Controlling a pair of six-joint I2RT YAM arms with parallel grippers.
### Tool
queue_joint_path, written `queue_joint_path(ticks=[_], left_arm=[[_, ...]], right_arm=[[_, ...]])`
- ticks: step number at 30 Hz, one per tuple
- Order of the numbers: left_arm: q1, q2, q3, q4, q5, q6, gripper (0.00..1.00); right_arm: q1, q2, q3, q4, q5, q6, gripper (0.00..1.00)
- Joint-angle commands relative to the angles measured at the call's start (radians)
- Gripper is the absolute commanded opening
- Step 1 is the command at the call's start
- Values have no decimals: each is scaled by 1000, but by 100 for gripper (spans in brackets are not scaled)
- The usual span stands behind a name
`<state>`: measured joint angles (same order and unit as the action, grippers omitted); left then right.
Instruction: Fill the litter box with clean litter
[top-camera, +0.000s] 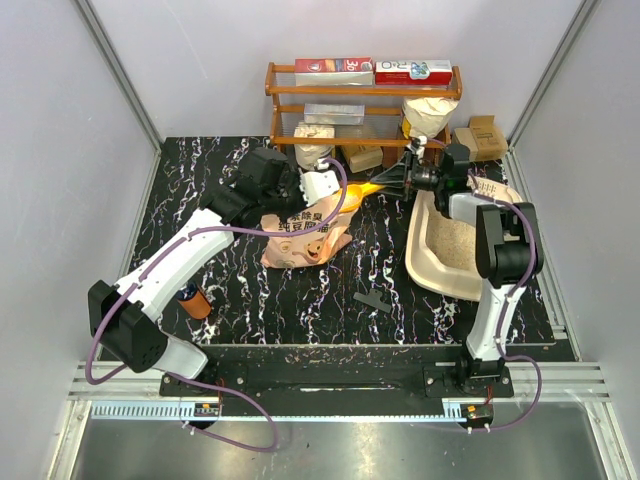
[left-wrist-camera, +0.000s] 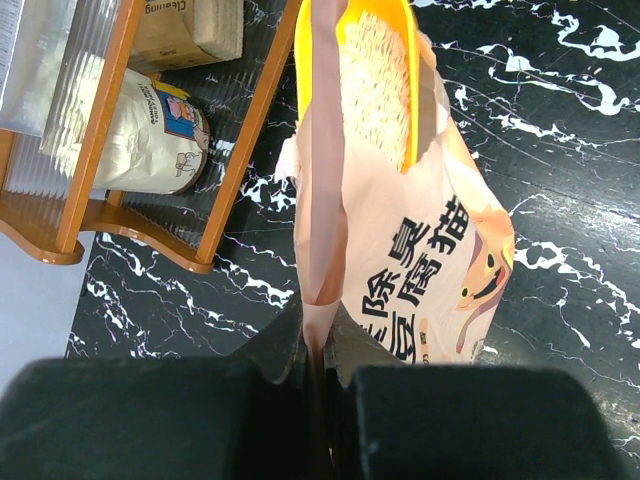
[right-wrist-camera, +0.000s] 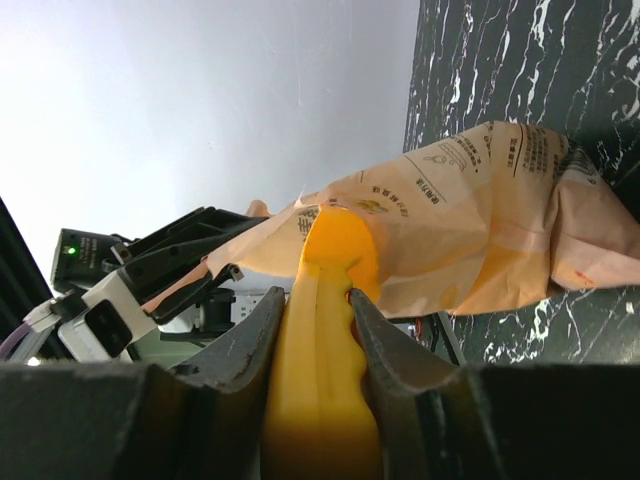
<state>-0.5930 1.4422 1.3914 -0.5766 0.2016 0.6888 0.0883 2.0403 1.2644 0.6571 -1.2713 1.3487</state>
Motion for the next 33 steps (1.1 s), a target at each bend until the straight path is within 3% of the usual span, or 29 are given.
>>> queue_joint_path(ticks=[1,6,21,33], left_arm=[[-11,-80,52,169,2,20,0],[-11,-85,41,167,7,28,0],[-11,-78,55,159,1,28,0],[-11,-68,80,161,27,5,0]], right_arm=[[-50,-117,-39,42,-43,26,0],[-68,-157,-129,82,-40,49,0],[-171,-192,-143,136,-60,110,0],[-340,-287,-181,81,-66,76,0]])
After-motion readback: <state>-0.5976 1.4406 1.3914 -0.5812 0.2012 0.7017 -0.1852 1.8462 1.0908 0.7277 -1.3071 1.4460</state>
